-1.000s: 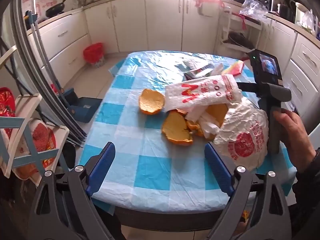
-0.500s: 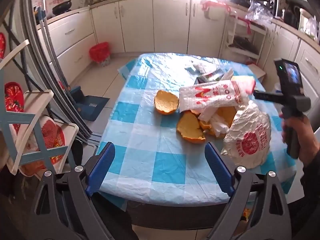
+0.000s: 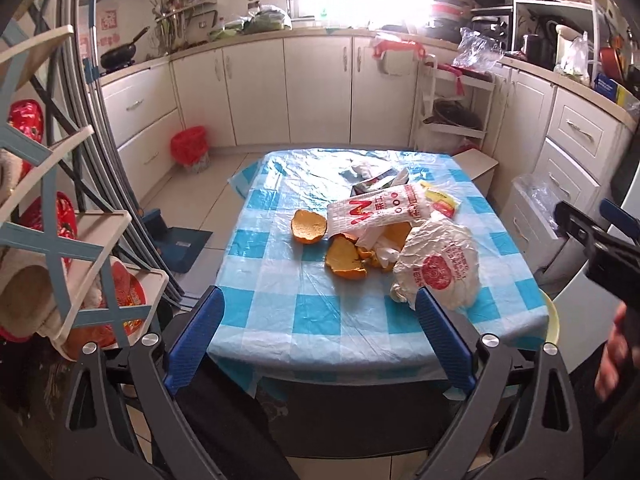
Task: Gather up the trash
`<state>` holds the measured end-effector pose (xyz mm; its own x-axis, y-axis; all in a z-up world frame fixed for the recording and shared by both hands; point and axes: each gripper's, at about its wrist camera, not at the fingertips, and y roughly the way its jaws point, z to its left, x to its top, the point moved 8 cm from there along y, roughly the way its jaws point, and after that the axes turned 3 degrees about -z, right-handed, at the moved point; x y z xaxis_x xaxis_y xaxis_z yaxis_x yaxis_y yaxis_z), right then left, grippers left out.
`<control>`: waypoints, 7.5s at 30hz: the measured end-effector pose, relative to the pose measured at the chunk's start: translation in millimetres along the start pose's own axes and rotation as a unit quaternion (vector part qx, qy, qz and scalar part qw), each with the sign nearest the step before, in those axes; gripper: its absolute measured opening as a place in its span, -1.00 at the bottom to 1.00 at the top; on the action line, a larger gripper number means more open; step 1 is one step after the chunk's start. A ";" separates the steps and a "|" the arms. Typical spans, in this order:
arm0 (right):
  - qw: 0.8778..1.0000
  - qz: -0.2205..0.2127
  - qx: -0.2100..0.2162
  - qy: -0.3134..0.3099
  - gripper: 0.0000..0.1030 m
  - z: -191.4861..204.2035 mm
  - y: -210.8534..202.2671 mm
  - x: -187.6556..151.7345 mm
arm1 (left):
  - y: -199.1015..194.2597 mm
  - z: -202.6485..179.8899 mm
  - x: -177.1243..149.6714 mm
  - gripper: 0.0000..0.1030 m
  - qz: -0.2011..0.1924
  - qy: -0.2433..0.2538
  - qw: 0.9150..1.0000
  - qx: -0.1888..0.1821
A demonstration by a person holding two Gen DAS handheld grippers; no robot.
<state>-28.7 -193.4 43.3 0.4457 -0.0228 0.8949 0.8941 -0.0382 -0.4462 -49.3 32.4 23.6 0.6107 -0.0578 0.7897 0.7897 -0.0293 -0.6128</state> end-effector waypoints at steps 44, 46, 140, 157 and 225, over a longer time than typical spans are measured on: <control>0.997 -0.032 -0.003 0.076 0.88 40.0 -113.9 -45.6 | -78.5 8.6 -22.2 0.85 -0.042 -0.018 0.999 0.006; 0.997 -0.032 -0.003 0.075 0.88 40.2 -114.0 -45.6 | -78.5 8.6 -22.3 0.85 -0.041 -0.018 0.999 0.006; 0.986 0.123 0.004 0.115 0.88 -30.2 73.9 -111.0 | 249.7 -106.1 33.3 -0.86 0.019 0.208 0.972 -0.106; 0.981 0.146 0.054 0.113 0.88 -11.1 103.3 -107.9 | 190.5 -29.5 49.1 -1.00 0.017 -0.005 0.985 -0.172; 0.898 0.318 -0.129 0.275 -0.44 -271.6 155.5 -209.0 | 67.2 -306.0 65.4 -1.00 0.016 0.020 0.906 -0.423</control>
<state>5.2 -465.9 -214.0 0.7106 -0.6089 0.3525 0.3942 -0.0705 -0.9163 25.8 -278.7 25.6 0.6172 -0.1076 0.7794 0.4336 -0.7801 -0.4510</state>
